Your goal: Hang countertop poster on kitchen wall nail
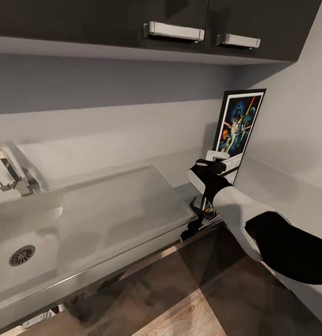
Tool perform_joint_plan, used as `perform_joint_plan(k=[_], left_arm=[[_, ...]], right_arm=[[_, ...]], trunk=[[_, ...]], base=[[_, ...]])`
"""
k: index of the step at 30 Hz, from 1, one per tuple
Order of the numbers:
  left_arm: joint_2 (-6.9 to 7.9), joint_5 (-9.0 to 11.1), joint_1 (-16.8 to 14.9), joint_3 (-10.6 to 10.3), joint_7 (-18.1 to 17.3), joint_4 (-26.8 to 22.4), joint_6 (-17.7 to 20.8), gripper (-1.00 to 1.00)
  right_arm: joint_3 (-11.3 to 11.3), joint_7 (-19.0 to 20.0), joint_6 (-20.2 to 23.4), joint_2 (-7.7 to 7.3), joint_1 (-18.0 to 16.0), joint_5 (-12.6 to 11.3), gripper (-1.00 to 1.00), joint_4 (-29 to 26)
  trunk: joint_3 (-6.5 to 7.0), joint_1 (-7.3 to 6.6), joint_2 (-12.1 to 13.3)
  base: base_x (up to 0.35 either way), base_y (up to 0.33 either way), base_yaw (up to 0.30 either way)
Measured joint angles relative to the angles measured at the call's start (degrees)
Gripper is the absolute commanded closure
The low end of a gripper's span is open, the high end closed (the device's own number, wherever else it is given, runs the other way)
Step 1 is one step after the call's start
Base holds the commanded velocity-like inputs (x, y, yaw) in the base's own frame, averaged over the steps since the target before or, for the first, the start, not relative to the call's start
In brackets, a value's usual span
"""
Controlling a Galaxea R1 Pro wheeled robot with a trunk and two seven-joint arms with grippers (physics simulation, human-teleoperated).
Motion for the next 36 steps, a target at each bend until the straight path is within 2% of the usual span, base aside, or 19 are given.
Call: perform_joint_plan(k=[15,36], left_arm=[[0.0,0.0,0.0,0.0,0.0,0.0,0.0,-1.0],[0.01,0.0,0.0,0.0,0.0,0.01,0.0,-1.0]], right_arm=[[0.0,0.0,-0.54,-0.01,0.0,-0.99,-1.0,-0.04],[0.09,0.0,-0.65,0.1,0.04,-1.15,-1.0,-0.29]], trunk=[[-0.1,0.0,0.0],[-0.1,-0.01,0.0]], base=[[0.0,0.0,0.0],[0.023,-0.018,0.0]])
